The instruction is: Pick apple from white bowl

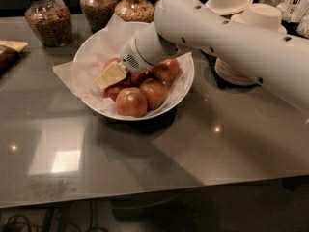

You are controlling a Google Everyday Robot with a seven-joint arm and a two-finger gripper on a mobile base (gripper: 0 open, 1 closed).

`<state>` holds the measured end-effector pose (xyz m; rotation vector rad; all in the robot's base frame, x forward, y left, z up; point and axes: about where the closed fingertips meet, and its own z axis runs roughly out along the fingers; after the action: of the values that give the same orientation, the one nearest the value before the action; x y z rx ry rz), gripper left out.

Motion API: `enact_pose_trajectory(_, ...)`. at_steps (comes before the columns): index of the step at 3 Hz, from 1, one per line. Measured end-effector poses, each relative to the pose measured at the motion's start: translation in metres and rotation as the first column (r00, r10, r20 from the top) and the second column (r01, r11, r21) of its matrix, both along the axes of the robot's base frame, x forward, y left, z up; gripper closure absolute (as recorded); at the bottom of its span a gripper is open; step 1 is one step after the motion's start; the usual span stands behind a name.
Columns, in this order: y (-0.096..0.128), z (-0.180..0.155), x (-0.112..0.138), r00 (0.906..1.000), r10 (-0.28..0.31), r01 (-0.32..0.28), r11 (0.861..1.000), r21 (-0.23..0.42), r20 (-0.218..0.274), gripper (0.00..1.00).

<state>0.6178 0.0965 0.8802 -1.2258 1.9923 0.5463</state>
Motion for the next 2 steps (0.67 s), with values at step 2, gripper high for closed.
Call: enact_pose_trajectory(2,0.0003,-0.0033,0.0039,0.9998,-0.014,0.014,1.0,-0.002,-0.017,0.45)
